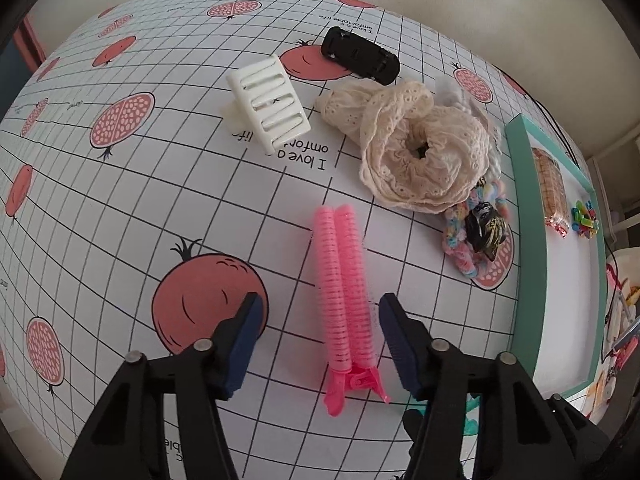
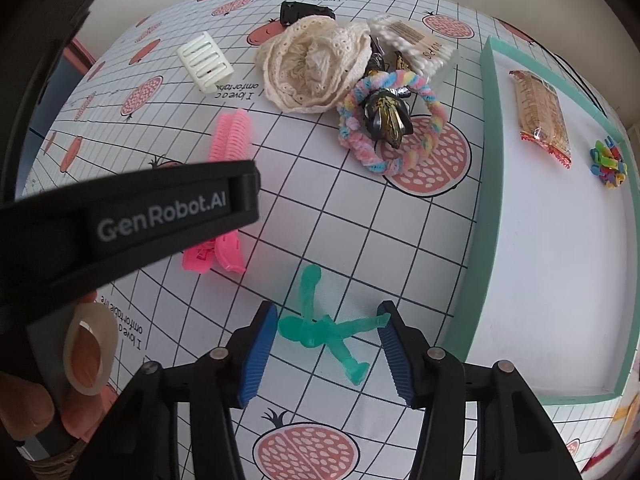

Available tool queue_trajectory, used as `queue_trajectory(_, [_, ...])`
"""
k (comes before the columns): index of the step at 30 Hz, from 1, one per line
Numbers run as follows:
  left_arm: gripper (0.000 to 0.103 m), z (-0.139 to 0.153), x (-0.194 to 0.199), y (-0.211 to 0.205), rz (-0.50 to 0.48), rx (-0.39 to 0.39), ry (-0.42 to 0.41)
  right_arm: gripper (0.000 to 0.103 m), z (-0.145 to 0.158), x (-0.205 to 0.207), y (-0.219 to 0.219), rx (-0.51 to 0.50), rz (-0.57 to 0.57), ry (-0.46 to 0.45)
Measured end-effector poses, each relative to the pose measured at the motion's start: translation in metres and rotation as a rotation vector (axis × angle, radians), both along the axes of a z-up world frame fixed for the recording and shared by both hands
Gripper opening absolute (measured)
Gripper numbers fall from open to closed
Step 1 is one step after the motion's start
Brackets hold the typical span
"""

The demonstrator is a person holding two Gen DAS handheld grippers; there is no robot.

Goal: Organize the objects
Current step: 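Grasp the pink hair curler with the left tool while the right tool grasps the green figure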

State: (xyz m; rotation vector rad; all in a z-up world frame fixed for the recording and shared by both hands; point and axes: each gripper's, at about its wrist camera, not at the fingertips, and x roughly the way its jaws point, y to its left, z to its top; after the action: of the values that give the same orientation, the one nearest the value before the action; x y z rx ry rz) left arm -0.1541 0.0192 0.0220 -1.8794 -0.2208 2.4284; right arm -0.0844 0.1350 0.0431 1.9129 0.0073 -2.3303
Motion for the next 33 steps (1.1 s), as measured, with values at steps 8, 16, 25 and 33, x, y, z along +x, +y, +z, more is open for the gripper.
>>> queue_trajectory(8, [0.030,0.002,0.002,0.000,-0.001,-0.002,0.003,0.043,0.004,0.004,0.003,-0.006,0.005,-0.003])
queue_trajectory(16, [0.028,0.003,0.002,0.003,0.004,0.018,0.001,0.042,0.008,0.003,0.008,-0.011,0.008,-0.004])
queue_trajectory(25, [0.028,0.012,0.004,0.007,0.009,0.027,0.014,0.040,0.014,0.004,0.006,-0.009,0.008,0.002])
queue_trajectory(33, [0.028,0.028,-0.002,-0.012,0.024,0.053,0.063,0.040,0.032,-0.002,0.026,-0.022,0.004,0.045])
